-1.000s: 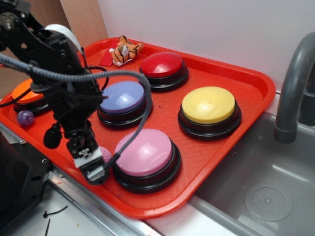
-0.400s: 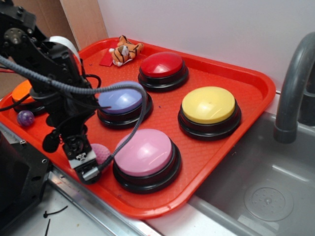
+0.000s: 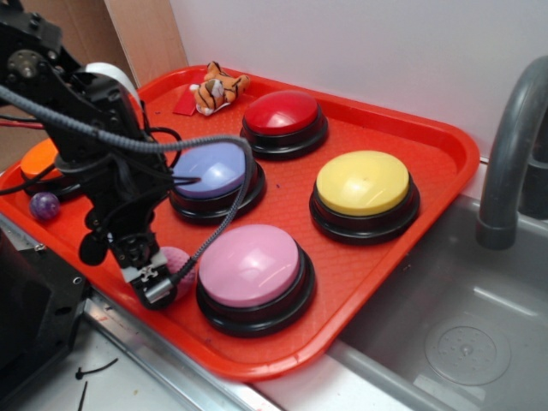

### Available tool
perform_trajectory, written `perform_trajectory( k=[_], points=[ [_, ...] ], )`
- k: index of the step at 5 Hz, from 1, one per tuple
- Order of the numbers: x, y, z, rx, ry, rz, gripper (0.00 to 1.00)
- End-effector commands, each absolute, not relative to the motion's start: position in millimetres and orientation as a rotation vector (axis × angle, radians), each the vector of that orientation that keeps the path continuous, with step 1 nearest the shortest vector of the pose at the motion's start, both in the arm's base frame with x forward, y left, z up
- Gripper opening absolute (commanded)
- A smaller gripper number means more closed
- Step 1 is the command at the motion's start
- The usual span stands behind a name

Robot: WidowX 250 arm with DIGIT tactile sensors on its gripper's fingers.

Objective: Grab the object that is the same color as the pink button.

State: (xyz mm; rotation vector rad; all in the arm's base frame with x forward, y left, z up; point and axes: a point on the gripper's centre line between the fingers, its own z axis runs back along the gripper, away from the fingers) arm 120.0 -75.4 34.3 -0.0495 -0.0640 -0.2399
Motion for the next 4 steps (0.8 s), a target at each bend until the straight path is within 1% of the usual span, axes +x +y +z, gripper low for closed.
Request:
perform_trajectory(
  k=[1, 2, 3, 4],
  points=[
    [130.5, -81.0, 28.5, -0.043, -0.055, -0.248, 0.00],
    [133.9, -74.8, 49.4, -0.087, -0.093, -0.199, 0.00],
    [149.9, -59.0, 74.8, -0.067, -0.115, -0.103, 0.00],
    [156.2, -48.4, 115.4, -0.038, -0.135, 0.021, 0.00]
  ],
)
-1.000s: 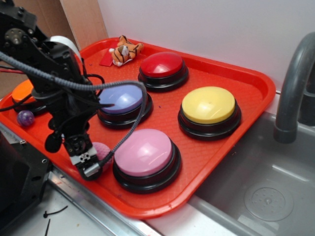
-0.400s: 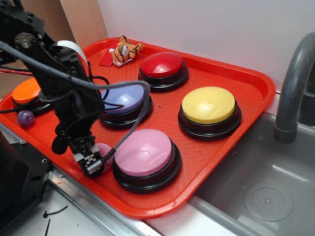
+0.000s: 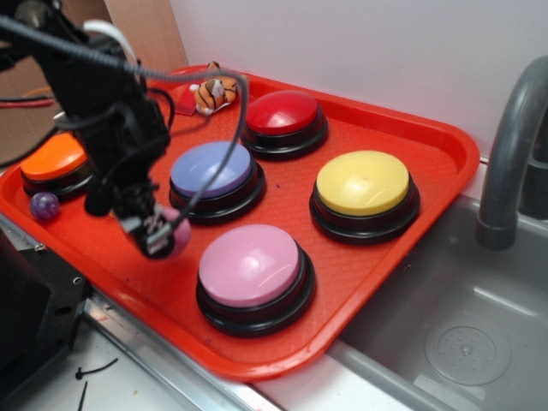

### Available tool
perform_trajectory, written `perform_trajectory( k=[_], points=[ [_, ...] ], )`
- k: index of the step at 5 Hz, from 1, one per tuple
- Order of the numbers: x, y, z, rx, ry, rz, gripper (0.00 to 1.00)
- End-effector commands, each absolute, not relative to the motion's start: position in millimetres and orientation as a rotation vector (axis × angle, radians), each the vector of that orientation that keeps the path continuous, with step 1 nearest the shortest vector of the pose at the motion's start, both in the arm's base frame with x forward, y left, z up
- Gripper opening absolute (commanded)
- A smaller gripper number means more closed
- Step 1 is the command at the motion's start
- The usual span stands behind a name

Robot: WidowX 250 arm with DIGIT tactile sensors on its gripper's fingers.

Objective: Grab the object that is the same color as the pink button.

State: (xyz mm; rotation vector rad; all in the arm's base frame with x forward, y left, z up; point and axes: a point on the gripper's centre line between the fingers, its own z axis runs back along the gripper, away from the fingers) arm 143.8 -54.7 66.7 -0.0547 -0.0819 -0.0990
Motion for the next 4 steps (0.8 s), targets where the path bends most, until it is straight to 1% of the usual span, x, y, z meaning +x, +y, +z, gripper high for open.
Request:
perform_trajectory(
  k=[1, 2, 3, 4],
  points=[
    [158.2, -44.8, 161.4, -0.076, -0.141, 0.080, 0.00],
    [156.0, -43.8, 195.9, -0.035, -0.147, 0.154, 0.00],
    [151.8, -37.7, 220.5, -0.045, -0.117, 0.209, 0.00],
    [148.9, -33.3, 232.8, -0.021, -0.117, 0.223, 0.00]
  ],
)
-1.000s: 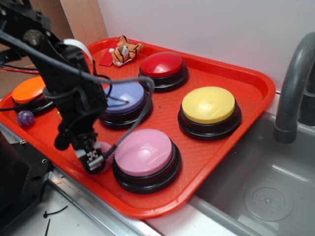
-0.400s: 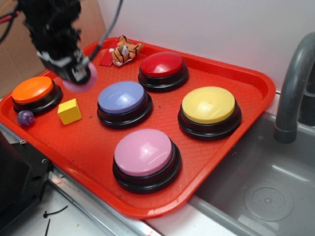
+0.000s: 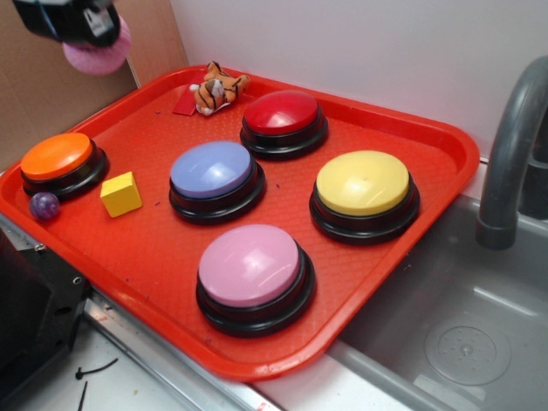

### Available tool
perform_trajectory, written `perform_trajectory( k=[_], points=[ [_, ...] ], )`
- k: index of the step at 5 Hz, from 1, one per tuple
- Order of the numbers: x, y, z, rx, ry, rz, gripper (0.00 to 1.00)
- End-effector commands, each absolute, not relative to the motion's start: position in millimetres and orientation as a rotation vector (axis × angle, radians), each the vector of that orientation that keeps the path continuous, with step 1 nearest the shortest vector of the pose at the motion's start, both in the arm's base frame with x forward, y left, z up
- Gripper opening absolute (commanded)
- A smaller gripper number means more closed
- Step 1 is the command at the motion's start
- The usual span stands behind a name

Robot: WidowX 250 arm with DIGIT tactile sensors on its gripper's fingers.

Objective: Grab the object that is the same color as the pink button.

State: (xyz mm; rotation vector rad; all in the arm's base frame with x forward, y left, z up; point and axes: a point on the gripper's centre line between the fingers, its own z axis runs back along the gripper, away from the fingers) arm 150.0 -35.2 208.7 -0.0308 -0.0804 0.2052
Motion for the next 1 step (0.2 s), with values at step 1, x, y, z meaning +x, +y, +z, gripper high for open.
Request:
perform_trajectory(
  k=[1],
  points=[
    [152.4, -28.5, 228.5, -0.025, -0.077, 0.176, 0.00]
  ],
)
